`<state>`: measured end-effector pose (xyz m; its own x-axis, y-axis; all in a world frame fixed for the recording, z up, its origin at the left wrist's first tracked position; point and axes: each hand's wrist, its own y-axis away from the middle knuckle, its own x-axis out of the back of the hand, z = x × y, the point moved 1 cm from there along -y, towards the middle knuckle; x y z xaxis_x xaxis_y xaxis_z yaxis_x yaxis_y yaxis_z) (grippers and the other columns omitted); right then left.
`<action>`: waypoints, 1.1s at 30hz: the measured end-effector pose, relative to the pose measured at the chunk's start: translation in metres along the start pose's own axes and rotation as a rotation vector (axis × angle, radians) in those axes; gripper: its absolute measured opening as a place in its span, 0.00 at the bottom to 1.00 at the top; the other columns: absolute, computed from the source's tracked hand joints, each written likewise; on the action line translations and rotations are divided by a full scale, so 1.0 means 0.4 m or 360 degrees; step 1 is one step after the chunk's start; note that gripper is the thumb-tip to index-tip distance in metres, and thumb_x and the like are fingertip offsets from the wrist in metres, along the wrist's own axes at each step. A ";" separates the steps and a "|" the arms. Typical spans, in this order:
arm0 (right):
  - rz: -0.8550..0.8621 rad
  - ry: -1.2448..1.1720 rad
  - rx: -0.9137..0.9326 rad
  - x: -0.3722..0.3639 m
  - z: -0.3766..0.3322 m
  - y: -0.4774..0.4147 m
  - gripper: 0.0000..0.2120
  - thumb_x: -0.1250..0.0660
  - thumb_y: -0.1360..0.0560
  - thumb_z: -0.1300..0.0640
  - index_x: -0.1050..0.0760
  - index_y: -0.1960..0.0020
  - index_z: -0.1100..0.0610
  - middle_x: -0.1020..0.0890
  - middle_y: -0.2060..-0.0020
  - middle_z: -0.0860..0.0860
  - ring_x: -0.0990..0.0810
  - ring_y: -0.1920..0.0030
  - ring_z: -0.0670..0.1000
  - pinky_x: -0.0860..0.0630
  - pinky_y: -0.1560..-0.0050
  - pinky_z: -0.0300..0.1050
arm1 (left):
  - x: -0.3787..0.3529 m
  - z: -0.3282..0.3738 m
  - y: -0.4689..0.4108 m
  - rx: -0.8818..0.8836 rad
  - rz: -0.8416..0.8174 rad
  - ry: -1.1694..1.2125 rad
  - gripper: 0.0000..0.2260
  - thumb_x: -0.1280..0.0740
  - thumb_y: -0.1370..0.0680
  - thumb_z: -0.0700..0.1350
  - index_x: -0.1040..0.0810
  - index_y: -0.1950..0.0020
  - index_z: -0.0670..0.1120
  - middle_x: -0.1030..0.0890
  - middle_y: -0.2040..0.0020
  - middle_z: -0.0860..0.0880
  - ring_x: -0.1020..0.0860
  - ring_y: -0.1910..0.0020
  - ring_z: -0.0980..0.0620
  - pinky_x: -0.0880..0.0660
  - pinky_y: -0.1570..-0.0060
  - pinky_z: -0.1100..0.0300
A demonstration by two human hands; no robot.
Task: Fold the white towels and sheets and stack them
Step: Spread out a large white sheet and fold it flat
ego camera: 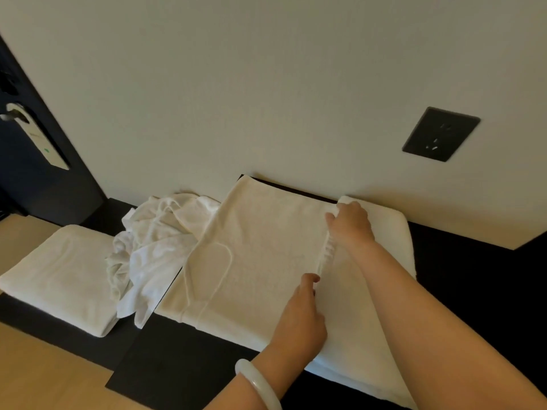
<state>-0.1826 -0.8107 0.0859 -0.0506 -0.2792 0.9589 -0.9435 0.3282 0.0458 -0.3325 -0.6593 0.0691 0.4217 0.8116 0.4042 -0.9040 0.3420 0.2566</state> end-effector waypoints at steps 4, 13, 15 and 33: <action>-0.0010 0.0193 0.0235 -0.029 0.122 0.066 0.28 0.49 0.16 0.47 0.51 0.19 0.53 0.51 0.20 0.52 0.54 0.20 0.54 0.55 0.22 0.55 | -0.020 0.001 0.007 -0.0149 -0.0041 -0.0354 0.25 0.45 0.24 0.32 0.35 0.31 0.53 0.34 0.40 0.52 0.26 0.51 0.50 0.25 0.50 0.61; -0.0312 0.0192 0.0299 -0.032 0.323 0.121 0.31 0.53 0.17 0.41 0.59 0.19 0.51 0.57 0.20 0.50 0.62 0.21 0.48 0.65 0.22 0.51 | -0.035 0.023 -0.011 -0.0120 -0.0021 -0.0989 0.22 0.44 0.29 0.35 0.34 0.36 0.50 0.37 0.39 0.48 0.34 0.39 0.45 0.33 0.41 0.57; -0.0266 0.0031 0.0278 -0.016 0.318 0.113 0.30 0.50 0.16 0.43 0.53 0.19 0.54 0.53 0.20 0.51 0.59 0.20 0.49 0.63 0.22 0.51 | -0.040 0.030 -0.032 -0.0252 0.0058 -0.1172 0.25 0.42 0.29 0.37 0.36 0.32 0.47 0.44 0.27 0.46 0.44 0.26 0.41 0.42 0.29 0.51; -0.0337 -0.1193 -0.0248 0.086 0.416 -0.121 0.18 0.44 0.15 0.56 0.31 0.27 0.56 0.28 0.30 0.51 0.30 0.30 0.50 0.35 0.33 0.41 | -0.147 -0.020 -0.114 -0.0798 0.0019 -0.1391 0.28 0.58 0.18 0.60 0.60 0.20 0.53 0.65 0.21 0.52 0.68 0.23 0.51 0.64 0.25 0.49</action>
<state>-0.1931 -0.9862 0.0701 -0.1343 -0.8647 0.4840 -0.9039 0.3070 0.2978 -0.3167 -0.7186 0.0266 0.1343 0.2532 0.9580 -0.7486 0.6594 -0.0694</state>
